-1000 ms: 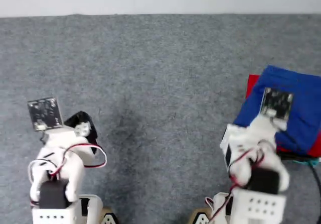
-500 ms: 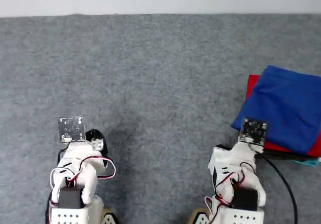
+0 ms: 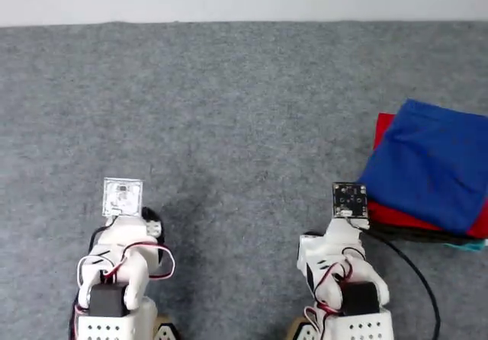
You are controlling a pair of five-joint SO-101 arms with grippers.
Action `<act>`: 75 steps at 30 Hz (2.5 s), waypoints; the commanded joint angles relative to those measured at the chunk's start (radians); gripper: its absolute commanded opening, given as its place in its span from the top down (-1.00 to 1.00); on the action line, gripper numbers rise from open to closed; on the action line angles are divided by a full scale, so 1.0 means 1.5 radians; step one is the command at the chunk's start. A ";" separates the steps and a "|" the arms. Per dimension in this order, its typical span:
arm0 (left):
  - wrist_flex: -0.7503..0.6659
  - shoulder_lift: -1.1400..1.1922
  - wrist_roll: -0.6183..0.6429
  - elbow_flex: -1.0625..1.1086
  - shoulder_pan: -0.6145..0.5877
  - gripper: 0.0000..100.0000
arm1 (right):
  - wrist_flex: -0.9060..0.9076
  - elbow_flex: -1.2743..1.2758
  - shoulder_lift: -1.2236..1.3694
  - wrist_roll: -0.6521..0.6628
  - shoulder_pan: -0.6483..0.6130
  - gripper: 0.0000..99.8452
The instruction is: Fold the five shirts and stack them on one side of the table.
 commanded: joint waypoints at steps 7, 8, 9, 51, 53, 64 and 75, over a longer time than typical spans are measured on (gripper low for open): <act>0.061 -0.002 -0.038 -0.002 -0.001 0.97 | 0.026 0.010 -0.006 -0.003 -0.010 0.98; 0.065 -0.004 -0.038 -0.002 -0.001 0.97 | 0.026 0.010 -0.006 -0.003 -0.010 0.98; 0.066 -0.004 -0.036 -0.002 -0.001 0.97 | 0.026 0.010 -0.006 -0.003 -0.010 0.98; 0.073 -0.005 -0.037 -0.002 -0.002 0.97 | 0.026 0.010 -0.006 -0.006 -0.013 0.98; 0.073 -0.005 -0.037 -0.002 -0.002 0.97 | 0.026 0.010 -0.006 -0.006 -0.013 0.98; 0.073 -0.005 -0.037 -0.002 -0.002 0.97 | 0.026 0.010 -0.006 -0.006 -0.013 0.98; 0.073 -0.005 -0.037 -0.002 -0.002 0.97 | 0.026 0.010 -0.006 -0.006 -0.013 0.98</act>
